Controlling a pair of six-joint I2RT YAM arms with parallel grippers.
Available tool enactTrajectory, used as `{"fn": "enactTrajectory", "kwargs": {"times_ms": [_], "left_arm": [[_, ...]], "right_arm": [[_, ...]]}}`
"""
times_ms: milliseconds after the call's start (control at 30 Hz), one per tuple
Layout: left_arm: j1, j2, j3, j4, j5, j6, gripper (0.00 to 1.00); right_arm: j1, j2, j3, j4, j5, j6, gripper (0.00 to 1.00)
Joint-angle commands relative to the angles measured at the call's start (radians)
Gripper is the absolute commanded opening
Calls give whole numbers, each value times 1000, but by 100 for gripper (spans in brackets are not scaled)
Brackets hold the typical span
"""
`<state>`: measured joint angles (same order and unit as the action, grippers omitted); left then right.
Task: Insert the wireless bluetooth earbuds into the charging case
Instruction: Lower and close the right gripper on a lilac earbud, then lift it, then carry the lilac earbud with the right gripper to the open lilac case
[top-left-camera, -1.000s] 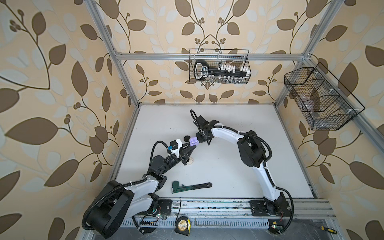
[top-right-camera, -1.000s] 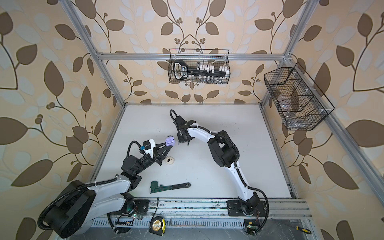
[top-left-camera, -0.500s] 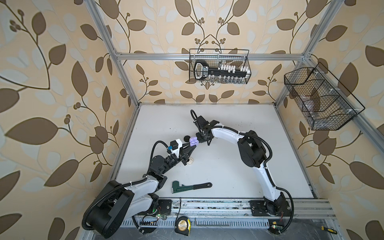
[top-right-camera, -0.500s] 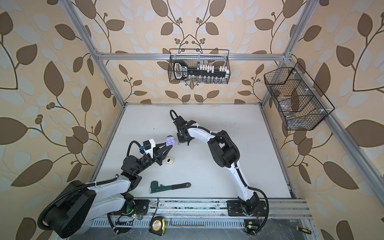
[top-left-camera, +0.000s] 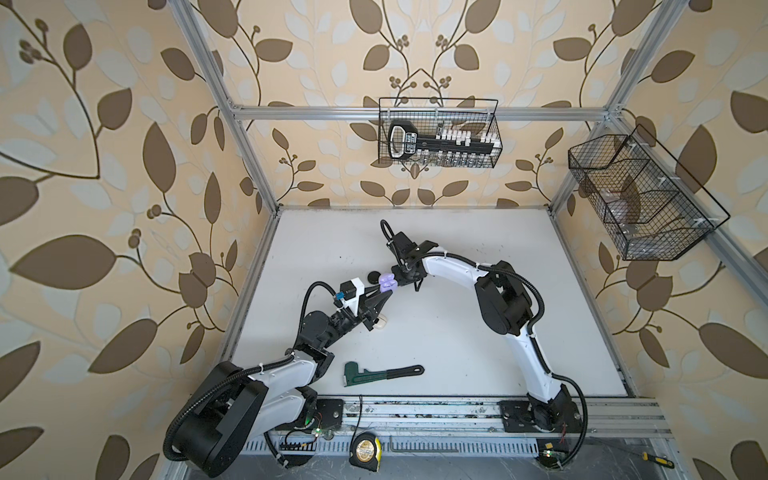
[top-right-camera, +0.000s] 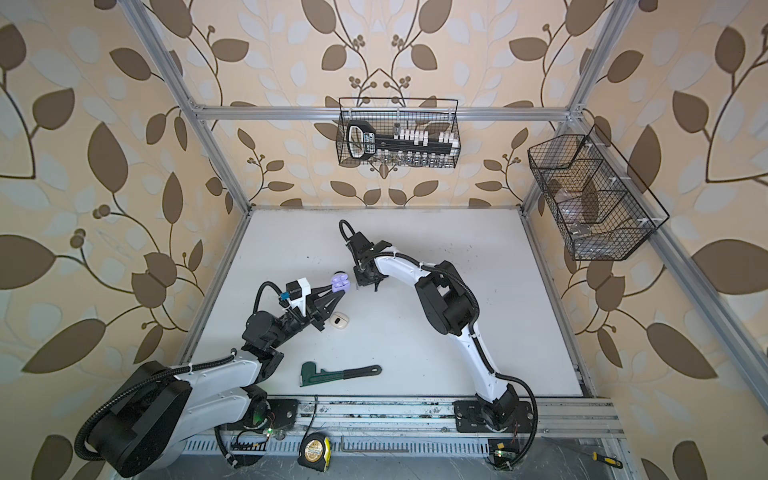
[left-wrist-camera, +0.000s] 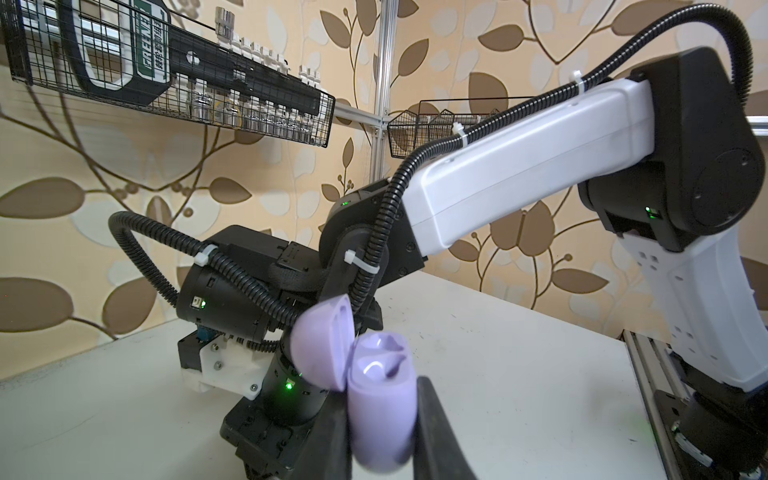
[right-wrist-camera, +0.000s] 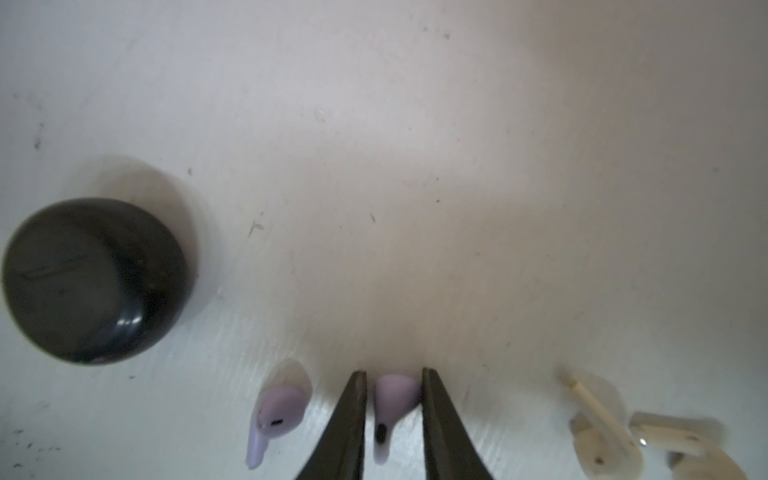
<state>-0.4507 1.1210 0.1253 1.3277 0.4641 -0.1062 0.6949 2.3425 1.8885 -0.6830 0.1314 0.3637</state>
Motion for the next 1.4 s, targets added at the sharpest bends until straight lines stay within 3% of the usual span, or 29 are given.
{"fn": "enactTrajectory", "kwargs": {"times_ms": [0,367,767,967,1167,1367], "left_arm": [[3,-20,-4,45,8,18,0],[3,-22,-3,47,13,16,0],[3,-26,1,49,39,2,0],[3,-16,3,63,55,-6,0],[3,-19,8,68,74,-13,0],[3,-10,8,79,87,-16,0]], "right_arm": [[6,13,-26,-33,2,9,22],[-13,-92,-89,10,7,14,16],[-49,-627,-470,224,5,84,14],[23,-885,-683,396,34,159,13],[164,-1088,-779,495,148,186,12],[260,-1182,-824,580,191,181,13]]}}
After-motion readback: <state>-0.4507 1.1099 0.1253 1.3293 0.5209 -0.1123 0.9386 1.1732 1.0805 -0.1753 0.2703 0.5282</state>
